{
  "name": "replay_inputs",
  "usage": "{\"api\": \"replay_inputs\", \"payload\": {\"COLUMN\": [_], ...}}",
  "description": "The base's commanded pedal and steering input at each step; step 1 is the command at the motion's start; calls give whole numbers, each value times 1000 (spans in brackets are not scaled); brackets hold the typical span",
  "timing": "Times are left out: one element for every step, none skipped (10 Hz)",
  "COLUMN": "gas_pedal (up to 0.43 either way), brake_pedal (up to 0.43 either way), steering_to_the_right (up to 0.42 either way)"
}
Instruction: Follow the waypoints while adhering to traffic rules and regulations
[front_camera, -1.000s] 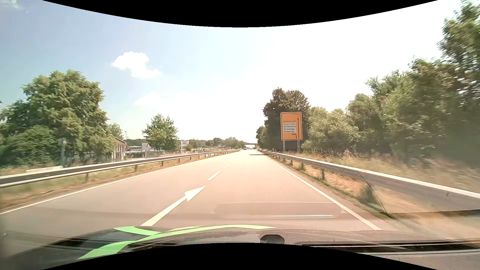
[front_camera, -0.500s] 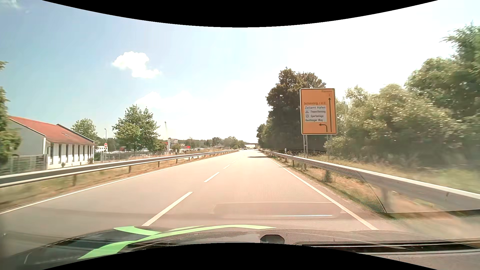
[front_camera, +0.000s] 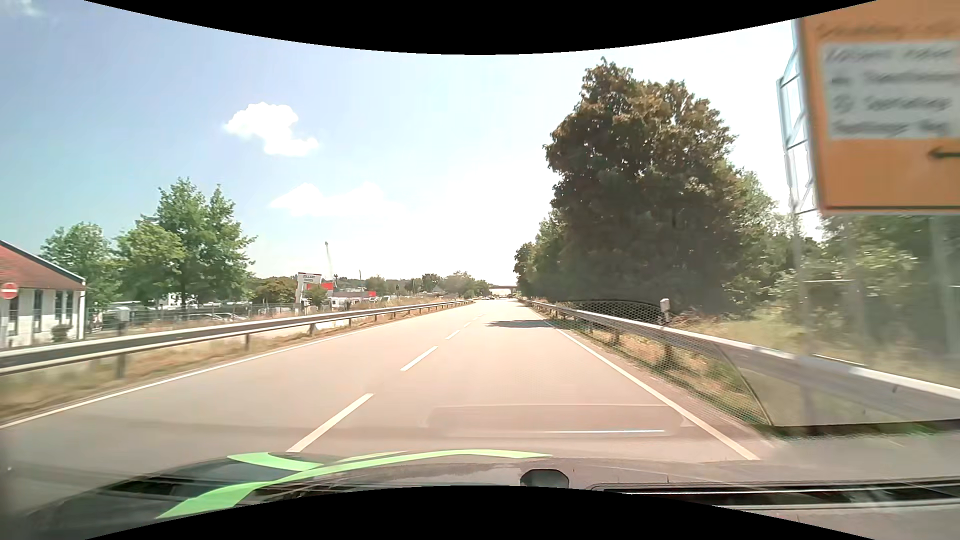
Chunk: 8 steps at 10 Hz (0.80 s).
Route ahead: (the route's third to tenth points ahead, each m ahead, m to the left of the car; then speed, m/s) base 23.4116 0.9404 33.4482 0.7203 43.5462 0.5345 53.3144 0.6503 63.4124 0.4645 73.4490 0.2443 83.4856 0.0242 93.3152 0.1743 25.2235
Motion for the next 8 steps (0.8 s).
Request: {"api": "replay_inputs", "payload": {"gas_pedal": [150,150,150,157,157,157,157,157], "brake_pedal": [0,0,0,0,0,0,0,0], "steering_to_the_right": [-3,-3,-3,-3,-2,-2,-2,-2]}}
